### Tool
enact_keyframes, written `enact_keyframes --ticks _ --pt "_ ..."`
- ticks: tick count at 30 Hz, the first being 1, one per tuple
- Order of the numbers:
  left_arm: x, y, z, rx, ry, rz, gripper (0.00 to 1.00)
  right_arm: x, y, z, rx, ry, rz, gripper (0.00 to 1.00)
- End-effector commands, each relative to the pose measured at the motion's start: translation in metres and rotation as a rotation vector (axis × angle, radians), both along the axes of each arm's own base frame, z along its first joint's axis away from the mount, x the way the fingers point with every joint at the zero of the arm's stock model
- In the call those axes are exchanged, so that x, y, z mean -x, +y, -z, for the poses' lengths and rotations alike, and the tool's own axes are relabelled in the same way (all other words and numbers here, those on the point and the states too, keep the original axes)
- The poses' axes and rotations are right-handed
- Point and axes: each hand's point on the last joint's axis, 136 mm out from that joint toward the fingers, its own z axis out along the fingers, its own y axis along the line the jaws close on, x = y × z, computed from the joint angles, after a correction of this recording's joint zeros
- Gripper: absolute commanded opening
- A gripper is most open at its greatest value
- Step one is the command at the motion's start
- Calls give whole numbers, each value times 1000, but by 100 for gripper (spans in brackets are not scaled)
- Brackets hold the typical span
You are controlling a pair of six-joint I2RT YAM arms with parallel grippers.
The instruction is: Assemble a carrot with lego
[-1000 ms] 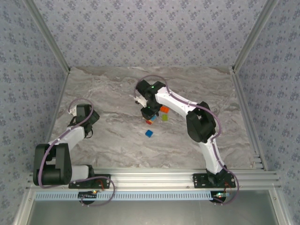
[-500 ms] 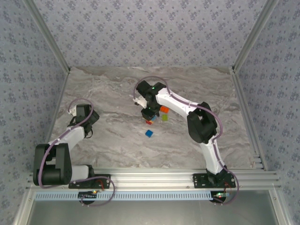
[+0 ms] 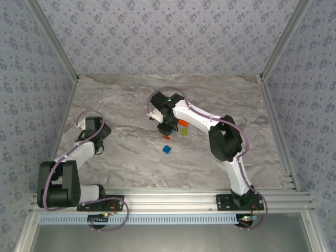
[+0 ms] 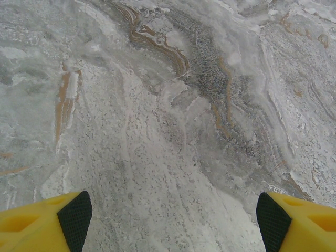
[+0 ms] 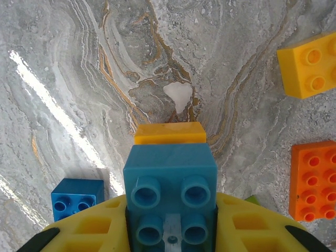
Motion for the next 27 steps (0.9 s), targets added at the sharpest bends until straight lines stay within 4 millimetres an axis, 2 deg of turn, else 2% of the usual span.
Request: enact_keyframes --ticks 1,11,23,27 --pt "-6 0 -8 -20 -1 5 84 25 -10 48 101 123 -30 34" --pt "-6 0 -8 -19 -1 5 84 36 -7 62 136 141 -56 34" --pt "-6 0 -8 -21 -5 1 84 37 -8 71 157 158 -63 34" --pt "-6 0 -8 -21 -4 3 84 37 -10 73 142 183 -13 34"
